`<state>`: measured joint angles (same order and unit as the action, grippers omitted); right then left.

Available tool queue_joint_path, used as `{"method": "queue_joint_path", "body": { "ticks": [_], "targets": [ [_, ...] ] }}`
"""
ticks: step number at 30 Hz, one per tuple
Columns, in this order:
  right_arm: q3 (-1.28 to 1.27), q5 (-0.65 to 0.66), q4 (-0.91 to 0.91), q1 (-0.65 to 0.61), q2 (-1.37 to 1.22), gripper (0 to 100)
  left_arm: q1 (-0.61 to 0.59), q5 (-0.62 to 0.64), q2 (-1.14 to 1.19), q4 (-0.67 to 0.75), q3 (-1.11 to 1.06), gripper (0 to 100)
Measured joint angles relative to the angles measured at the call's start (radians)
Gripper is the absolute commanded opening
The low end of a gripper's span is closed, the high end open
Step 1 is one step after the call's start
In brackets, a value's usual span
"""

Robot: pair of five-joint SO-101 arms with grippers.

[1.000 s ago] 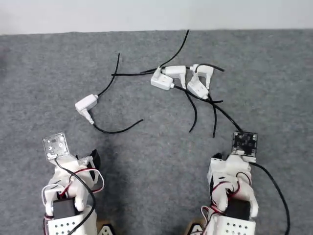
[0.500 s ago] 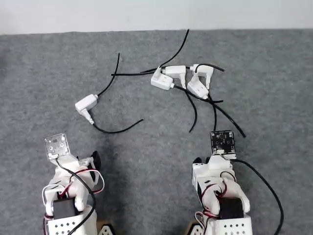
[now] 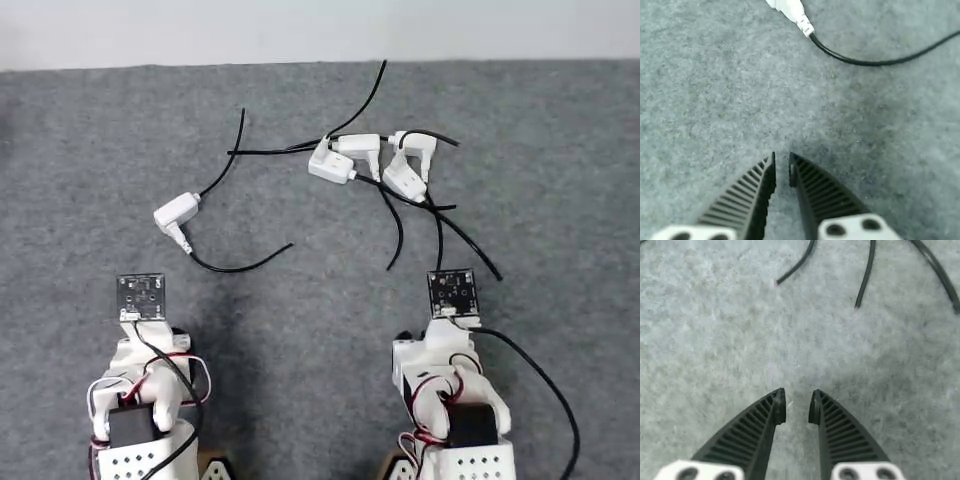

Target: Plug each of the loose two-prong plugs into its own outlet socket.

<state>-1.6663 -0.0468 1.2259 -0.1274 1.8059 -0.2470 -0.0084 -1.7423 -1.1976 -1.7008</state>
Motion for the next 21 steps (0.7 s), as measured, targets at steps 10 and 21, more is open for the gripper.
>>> {"method": "queue_joint_path", "body": {
  "ticks": [10,21],
  "targets": [
    [0.0,0.0,0.078,-0.011,0.0,7.7,0.0,-0.02,0.0,-0.008,0.0,3],
    [0.0,0.0,0.078,-0.011,0.0,7.7,0.0,0.091,0.0,-0.018,0.0,3]
  ]
}}
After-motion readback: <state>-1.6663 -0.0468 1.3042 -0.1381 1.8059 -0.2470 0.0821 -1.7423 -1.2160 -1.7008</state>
